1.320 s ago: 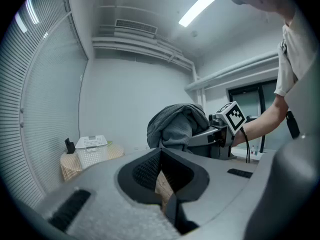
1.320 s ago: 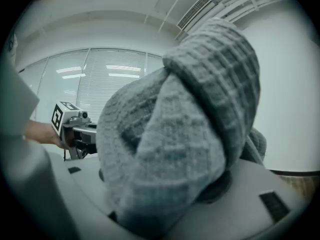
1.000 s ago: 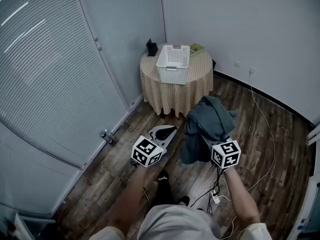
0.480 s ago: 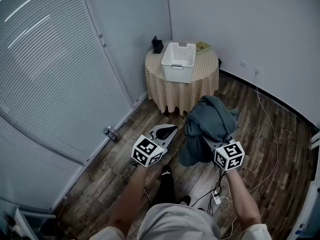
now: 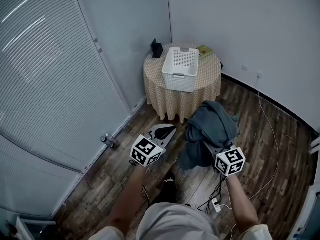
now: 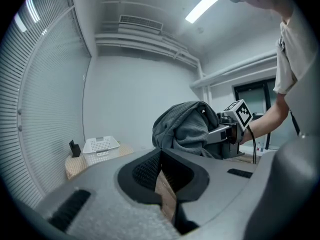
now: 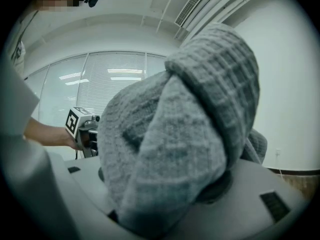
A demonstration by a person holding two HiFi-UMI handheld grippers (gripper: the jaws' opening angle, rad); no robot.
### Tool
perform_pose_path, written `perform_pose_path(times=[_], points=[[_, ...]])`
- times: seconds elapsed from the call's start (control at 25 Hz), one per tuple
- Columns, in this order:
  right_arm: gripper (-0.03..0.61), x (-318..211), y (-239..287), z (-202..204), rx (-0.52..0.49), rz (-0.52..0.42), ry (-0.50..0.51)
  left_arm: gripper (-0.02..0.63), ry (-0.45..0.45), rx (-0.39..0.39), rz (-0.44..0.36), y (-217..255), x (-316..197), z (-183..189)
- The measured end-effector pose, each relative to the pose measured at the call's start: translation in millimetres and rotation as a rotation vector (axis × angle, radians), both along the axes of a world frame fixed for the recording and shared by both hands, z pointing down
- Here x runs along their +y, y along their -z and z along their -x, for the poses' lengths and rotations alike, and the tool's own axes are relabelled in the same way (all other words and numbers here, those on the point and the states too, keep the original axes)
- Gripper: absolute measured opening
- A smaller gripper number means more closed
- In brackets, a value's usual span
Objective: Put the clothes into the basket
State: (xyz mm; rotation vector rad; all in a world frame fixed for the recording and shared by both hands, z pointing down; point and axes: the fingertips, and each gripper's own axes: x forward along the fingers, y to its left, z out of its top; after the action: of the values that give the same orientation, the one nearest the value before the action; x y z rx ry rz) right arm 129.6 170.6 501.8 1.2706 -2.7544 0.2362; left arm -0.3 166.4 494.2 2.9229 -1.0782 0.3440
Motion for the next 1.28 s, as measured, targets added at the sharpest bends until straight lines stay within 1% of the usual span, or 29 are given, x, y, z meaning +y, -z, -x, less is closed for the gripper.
perform_pose_path(times=[0.12,0.28,0.36,0.56,0.72,0.88,1.08,1.28], points=[[0.278,-29.8,-3.6,1.4,-0.007,0.012,-0.021,0.011,0.001,0.002,-0.004,2.0,-35.7,10.7],[0.278,-89.5,-0.7,8.9,-0.016,0.046,-0.060,0.011,-0.001,0.015,0.025,6.2,-101.9,30.2],[0.278,-106.8,1.2,9.9,-0.021,0.053,-0.074,0.011,-0.010,0.025,0.030,7.5,-121.5,34.2],[0.278,-123.0,1.2,10.9,-0.019,0.053,-0.105,0.011,-0.050,0.015,0.028,5.7,-143.3,41.1],[0.278,-125.6,4.9,8.9,-0.018,0.048,-0.136,0.011,-0.063,0.025,0.020,11.0,-152.3,50.4],[0.278,-144.7,5.0,14.8,-0.014,0.043,-0.148,0.011,-0.085,0.029,0.015,8.1,-175.4,61.6],[0.278,-160.4,3.5,18.7,-0.012,0.034,-0.162,0.011,-0.088,0.025,0.028,-0.7,-191.2,69.3],[0.278,-178.2,2.9,18.6,-0.034,0.032,-0.170,0.011,-0.084,0.023,0.033,-4.9,-204.7,66.9]])
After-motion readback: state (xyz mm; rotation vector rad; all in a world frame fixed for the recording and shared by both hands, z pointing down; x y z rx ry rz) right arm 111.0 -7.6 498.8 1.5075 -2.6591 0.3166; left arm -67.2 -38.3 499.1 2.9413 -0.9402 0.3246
